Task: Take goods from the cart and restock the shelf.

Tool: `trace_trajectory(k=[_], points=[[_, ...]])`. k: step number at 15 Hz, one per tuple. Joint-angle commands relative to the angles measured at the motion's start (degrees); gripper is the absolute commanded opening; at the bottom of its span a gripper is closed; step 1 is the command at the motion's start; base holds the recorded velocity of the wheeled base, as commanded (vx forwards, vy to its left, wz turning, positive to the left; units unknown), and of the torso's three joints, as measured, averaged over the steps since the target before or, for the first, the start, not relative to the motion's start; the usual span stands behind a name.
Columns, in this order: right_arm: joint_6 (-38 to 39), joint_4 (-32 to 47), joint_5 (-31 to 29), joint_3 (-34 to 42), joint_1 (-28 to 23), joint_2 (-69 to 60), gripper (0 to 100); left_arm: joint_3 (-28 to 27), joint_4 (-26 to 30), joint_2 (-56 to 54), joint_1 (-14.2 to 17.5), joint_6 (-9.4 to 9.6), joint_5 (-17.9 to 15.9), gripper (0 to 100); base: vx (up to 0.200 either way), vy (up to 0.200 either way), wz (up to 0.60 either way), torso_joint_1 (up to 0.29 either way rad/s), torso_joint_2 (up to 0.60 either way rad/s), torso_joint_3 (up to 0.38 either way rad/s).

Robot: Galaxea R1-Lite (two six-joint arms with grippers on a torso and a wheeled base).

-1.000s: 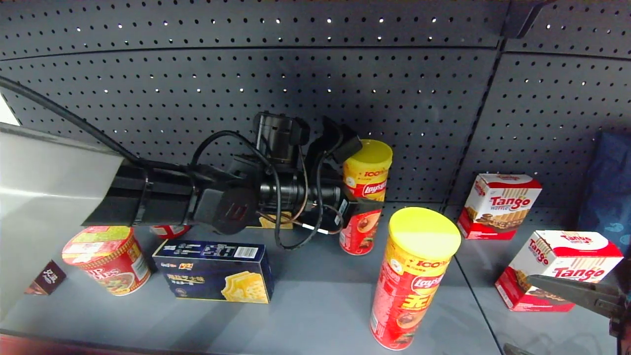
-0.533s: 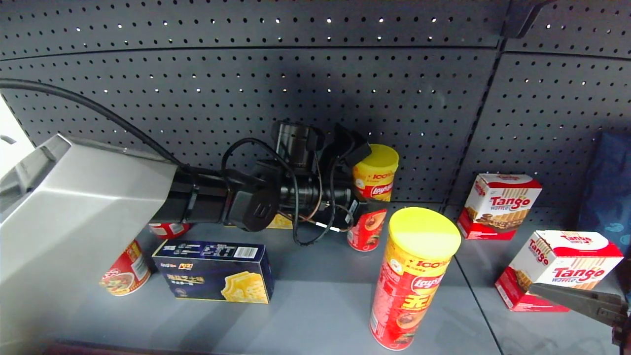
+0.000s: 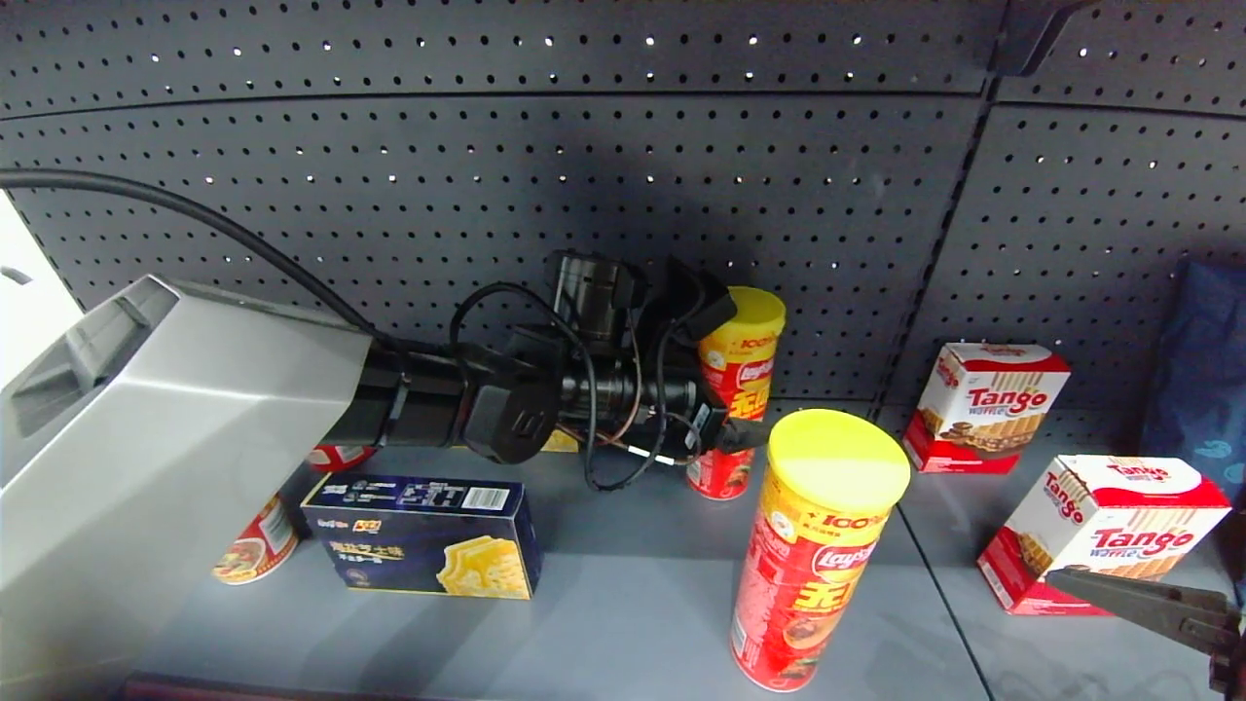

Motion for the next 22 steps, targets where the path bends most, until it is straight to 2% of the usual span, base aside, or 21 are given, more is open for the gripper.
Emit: trace_trajectory(k=[1,3,5,6,7,9,12,14,15,16,19,22], points=[[-0.01,-0.04,0.01,0.16,0.03,0.09,100,0.23,0.01,-0.12,0.01,0.0,-0.05,100,0.0,0.0,0.0,0.0,0.0,0.0],[-0.01,0.05,-0.08,0.86,0.03,0.18,100,2.16,0.01,-1.88,0.1,0.0,0.04,100,0.0,0.0,0.0,0.0,0.0,0.0],[-0.01,0.05,-0.43,1.3,-0.49,0.09,100,7.44,0.01,-6.28,0.62,0.0,0.22,100,0.0,0.0,0.0,0.0,0.0,0.0],[-0.01,0.05,-0.25,1.47,-1.11,0.35,100,12.09,-0.08,-10.14,1.24,0.0,0.92,100,0.0,0.0,0.0,0.0,0.0,0.0],[-0.01,0.05,-0.17,1.56,-1.28,0.44,100,13.15,-0.08,-11.11,1.33,0.08,1.27,100,0.0,0.0,0.0,0.0,0.0,0.0],[2.71,-0.04,0.8,0.77,-1.2,1.41,100,19.74,-0.08,-16.65,1.24,-0.27,5.23,100,0.0,0.0,0.0,0.0,0.0,0.0],[3.33,0.05,-0.17,-0.37,-1.9,3.34,100,23.7,0.1,-21.31,0.54,-0.71,11.12,100,0.0,0.0,0.0,0.0,0.0,0.0],[3.33,0.05,-2.98,-0.55,-2.34,5.01,100,24.14,0.01,-22.27,-0.26,-0.62,19.9,100,0.0,0.0,0.0,0.0,0.0,0.0],[3.33,0.05,-2.98,-0.55,-2.34,5.01,100,24.14,0.01,-22.27,-0.26,-0.62,19.9,100,0.0,0.0,0.0,0.0,0.0,0.0],[3.24,-0.21,-5.26,-1.25,-4.36,7.91,100,24.22,0.01,-23.15,-2.19,-1.15,26.5,100,0.0,0.0,0.0,0.0,0.0,0.0],[2.36,0.05,-8.43,-1.25,-3.92,10.81,100,27.12,-0.7,-25.35,-3.6,-1.76,28.43,100,0.0,0.0,0.0,0.0,0.0,0.0],[1.66,-0.04,-10.19,-1.43,-3.75,14.68,100,30.9,-1.13,-28.16,-3.6,-1.85,31.15,100,0.0,0.0,0.0,0.0,0.0,0.0]])
